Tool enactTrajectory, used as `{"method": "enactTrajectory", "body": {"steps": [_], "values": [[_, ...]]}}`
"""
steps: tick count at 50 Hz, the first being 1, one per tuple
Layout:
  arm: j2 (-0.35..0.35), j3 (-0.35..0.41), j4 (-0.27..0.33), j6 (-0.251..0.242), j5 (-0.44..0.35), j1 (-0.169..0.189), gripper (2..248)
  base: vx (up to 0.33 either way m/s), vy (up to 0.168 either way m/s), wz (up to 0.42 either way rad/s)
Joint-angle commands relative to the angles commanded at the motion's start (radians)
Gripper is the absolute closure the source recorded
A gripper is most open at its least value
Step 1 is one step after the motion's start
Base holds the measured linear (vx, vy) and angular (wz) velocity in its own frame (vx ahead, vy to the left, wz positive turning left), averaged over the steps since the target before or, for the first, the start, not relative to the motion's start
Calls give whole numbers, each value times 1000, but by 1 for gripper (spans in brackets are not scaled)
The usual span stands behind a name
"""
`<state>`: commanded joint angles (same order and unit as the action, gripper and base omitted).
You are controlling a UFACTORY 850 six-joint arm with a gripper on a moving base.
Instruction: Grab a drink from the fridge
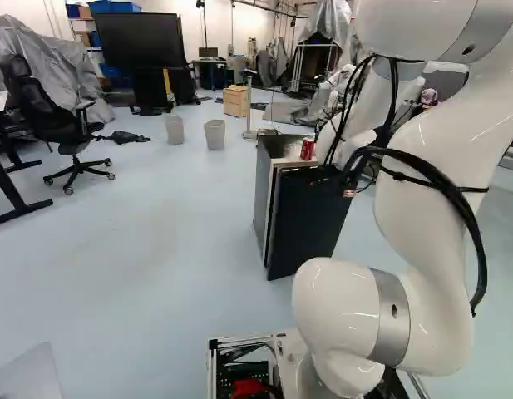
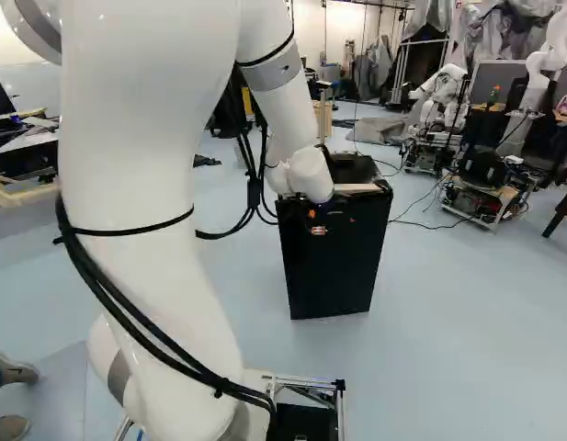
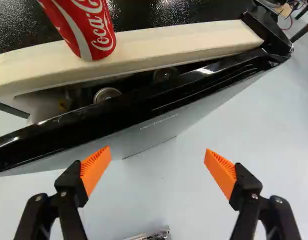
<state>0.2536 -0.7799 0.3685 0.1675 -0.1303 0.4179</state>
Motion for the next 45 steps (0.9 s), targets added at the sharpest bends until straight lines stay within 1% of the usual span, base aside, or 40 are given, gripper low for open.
{"method": "enactTrajectory", "body": {"steps": [45], "values": [[38, -46, 0, 0, 0, -37, 3, 0, 0, 0]]}}
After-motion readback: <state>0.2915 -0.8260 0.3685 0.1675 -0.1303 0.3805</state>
